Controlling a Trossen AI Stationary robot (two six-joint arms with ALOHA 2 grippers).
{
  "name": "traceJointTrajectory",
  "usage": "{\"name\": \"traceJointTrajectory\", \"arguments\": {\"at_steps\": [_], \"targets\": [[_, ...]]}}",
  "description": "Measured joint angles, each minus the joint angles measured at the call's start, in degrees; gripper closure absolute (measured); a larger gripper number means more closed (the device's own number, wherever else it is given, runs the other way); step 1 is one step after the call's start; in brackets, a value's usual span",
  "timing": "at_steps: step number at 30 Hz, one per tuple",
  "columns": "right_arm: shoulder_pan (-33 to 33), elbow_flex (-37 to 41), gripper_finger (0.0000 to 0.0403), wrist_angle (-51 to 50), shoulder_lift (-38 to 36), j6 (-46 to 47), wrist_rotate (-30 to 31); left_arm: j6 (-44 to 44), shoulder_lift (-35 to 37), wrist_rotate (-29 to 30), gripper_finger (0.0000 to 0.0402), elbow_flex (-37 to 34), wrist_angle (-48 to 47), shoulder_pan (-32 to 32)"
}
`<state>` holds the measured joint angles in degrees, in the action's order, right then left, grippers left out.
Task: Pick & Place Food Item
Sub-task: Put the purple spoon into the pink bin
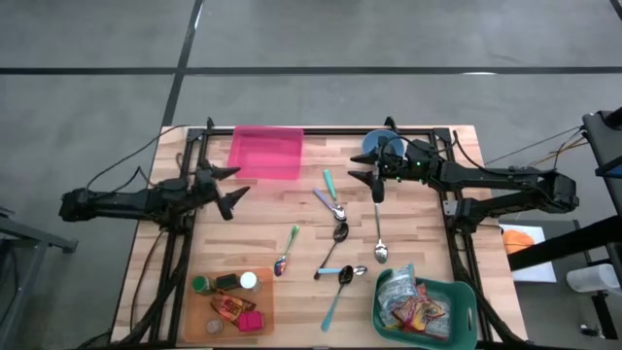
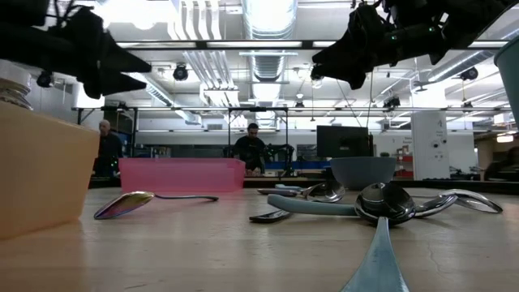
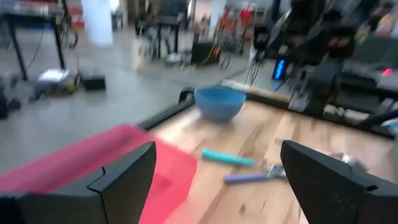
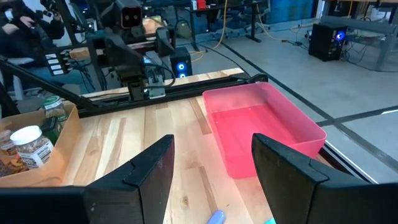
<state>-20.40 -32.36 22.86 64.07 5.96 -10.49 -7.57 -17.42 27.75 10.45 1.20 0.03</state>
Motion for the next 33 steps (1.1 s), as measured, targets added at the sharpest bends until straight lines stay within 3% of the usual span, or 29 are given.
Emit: {"name": "traceJointTrajectory", "arguments": {"at_steps": [8,12,16,27,33], "targets": [[0.0,0.0,0.0192,0.0,0.0,0.0,0.0,-6.4,-25.3,0.3,0.0055,10.4,0.1,-0.1],[0.0,0.0,0.0192,0.0,0.0,0.0,0.0,-15.4,-37.6,-0.7,0.0055,16.6,-0.8,-0.1],[0.0,0.0,0.0192,0.0,0.0,0.0,0.0,-21.4,-47.6,-3.9,0.0055,23.7,-8.2,-0.3],[0.0,0.0,0.0192,0.0,0.0,0.0,0.0,-42.8,-69.4,-11.2,0.0055,47.4,-41.3,-6.6],[0.0,0.0,0.0192,0.0,0.0,0.0,0.0,-50.2,-78.2,-14.5,0.0055,53.2,-44.5,-10.5]]}}
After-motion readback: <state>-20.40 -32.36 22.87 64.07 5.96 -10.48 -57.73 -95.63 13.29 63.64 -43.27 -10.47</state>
